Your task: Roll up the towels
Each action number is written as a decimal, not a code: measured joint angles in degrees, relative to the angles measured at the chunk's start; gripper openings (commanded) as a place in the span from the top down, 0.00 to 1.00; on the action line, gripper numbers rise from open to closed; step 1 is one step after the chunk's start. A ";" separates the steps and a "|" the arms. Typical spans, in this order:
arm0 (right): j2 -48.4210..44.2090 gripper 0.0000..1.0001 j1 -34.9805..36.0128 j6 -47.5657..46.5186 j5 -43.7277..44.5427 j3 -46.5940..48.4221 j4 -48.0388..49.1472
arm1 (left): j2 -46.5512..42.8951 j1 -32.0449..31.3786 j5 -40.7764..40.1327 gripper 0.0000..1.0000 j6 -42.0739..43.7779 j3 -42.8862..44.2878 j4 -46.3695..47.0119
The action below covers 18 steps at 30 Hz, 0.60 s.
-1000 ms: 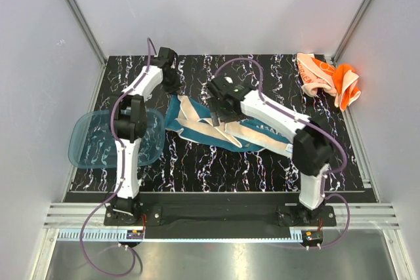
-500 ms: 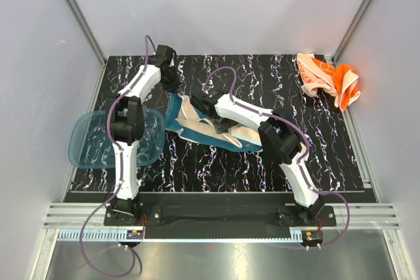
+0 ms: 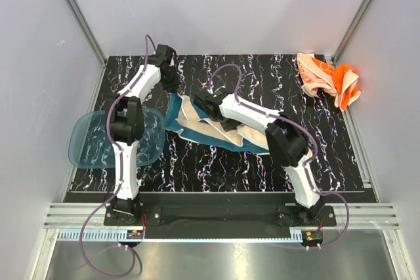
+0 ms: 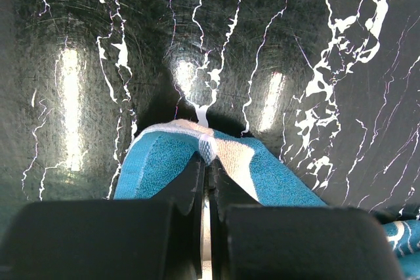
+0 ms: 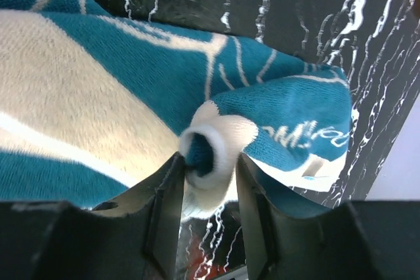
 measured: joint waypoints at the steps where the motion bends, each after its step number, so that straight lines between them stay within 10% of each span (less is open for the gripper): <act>1: -1.62 0.57 -0.02 -0.02 -0.13 -0.70 0.13 | 0.00 -0.04 0.00 1.00 0.04 0.00 0.00; 8: -11.41 1.00 -0.83 -1.49 -2.40 -3.80 1.75 | 0.00 -0.28 -0.04 1.00 0.24 0.00 0.00; 18: -12.92 1.00 -3.06 -1.40 -6.62 -11.15 4.96 | 0.00 -0.68 -0.31 1.00 0.87 0.00 -0.63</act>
